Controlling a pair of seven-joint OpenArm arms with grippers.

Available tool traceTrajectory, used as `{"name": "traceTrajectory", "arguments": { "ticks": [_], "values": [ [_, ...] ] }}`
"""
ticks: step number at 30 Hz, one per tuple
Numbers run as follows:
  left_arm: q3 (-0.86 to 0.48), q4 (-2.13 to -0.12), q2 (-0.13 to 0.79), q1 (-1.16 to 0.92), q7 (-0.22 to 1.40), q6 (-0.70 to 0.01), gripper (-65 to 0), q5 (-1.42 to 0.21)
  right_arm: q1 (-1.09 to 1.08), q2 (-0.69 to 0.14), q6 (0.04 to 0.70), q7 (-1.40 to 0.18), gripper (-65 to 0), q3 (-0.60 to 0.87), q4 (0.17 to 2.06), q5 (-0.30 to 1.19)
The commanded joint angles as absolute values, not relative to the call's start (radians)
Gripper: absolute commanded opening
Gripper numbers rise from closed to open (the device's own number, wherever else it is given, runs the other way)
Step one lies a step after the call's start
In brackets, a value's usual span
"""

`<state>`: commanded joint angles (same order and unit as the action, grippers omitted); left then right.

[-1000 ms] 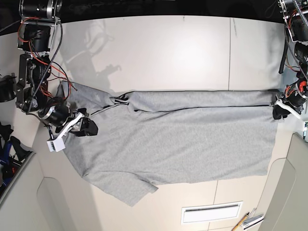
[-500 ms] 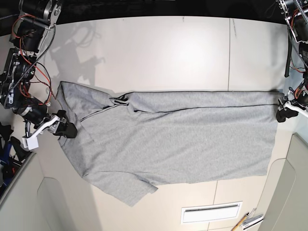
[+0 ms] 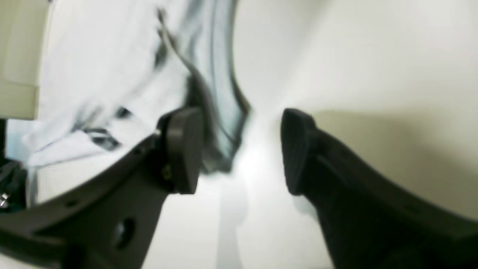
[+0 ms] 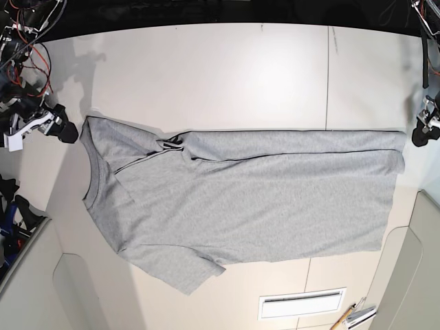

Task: Fold the T-shirt properly
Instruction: 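Grasp the folded shirt edge again with both grippers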

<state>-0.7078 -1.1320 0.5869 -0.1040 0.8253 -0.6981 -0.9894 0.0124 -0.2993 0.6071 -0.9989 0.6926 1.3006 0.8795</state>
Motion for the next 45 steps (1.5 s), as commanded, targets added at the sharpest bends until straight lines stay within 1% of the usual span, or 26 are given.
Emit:
{"name": "traceTrajectory", "arguments": {
  "ticks": [1,3,4,8,11,15,21,27,31,35,36,39,40,41,45],
  "values": [
    [-0.714,-1.132,0.58,-0.112,0.828,-0.698,-17.6,-0.993,0.023,-0.299,0.607,-0.992,-30.4,0.693,1.301,0.879],
    [-0.715,-1.132,0.564,-0.117,0.828,-0.698,-17.3,-0.991,0.034,-0.297,0.608,-0.987,-25.0,0.693,1.301,0.874],
    [-0.715,-1.132,0.554,-0.117,0.828,-0.698,-17.3,-0.991,0.034,-0.296,0.607,-0.987,-23.8,0.693,1.301,0.872],
    [-0.715,-1.132,0.496,-0.116,0.825,-0.698,-17.3,-0.991,0.034,-0.292,0.607,-0.987,-23.8,0.691,1.3,0.876],
    [-0.715,-1.132,0.466,-0.116,0.813,-0.698,-17.4,-0.992,0.034,-0.266,0.607,-0.987,-23.8,0.685,1.3,0.875],
    [-0.701,-1.132,0.447,-0.113,0.808,-0.698,-17.4,-0.995,0.034,-0.224,0.607,-0.977,-23.9,0.666,1.3,0.875],
    [-0.642,-1.132,0.429,-0.074,0.796,-0.698,-17.4,-0.982,0.025,-0.213,0.607,-0.969,-23.9,0.651,1.3,0.871],
    [-0.584,-1.131,0.429,-0.047,0.776,-0.698,-17.4,-0.936,0.025,-0.213,0.607,-0.968,-23.9,0.651,1.3,0.872],
    [-0.562,-1.13,0.418,-0.029,0.713,-0.698,-17.5,-0.83,0.025,-0.213,0.607,-0.965,-23.9,0.651,1.3,0.872],
    [-0.558,-1.129,0.39,0.006,0.707,-0.691,-18.0,-0.768,0.025,-0.212,0.607,-0.965,-23.9,0.651,1.3,0.873],
    [-0.554,-1.129,0.388,0.006,0.706,-0.683,-20.2,-0.76,0.025,-0.21,0.607,-0.965,-23.9,0.651,1.3,0.873],
    [-0.554,-1.129,0.388,0.006,0.706,-0.665,-35.5,-0.728,0.024,-0.186,0.607,-0.965,-23.9,0.651,1.3,0.876],
    [-0.554,-1.129,0.388,0.006,0.706,-0.665,-38.6,-0.728,0.023,-0.175,0.607,-0.965,-23.9,0.649,1.3,0.876],
    [-0.554,-1.129,0.388,0.006,0.706,-0.665,-39.6,-0.728,0.022,-0.165,0.607,-0.963,-23.9,0.647,1.3,0.877],
    [-0.554,-1.129,0.388,0.005,0.707,-0.665,-39.7,-0.727,0.001,-0.134,0.607,-0.95,-23.9,0.625,1.3,0.871]
  ]
}}
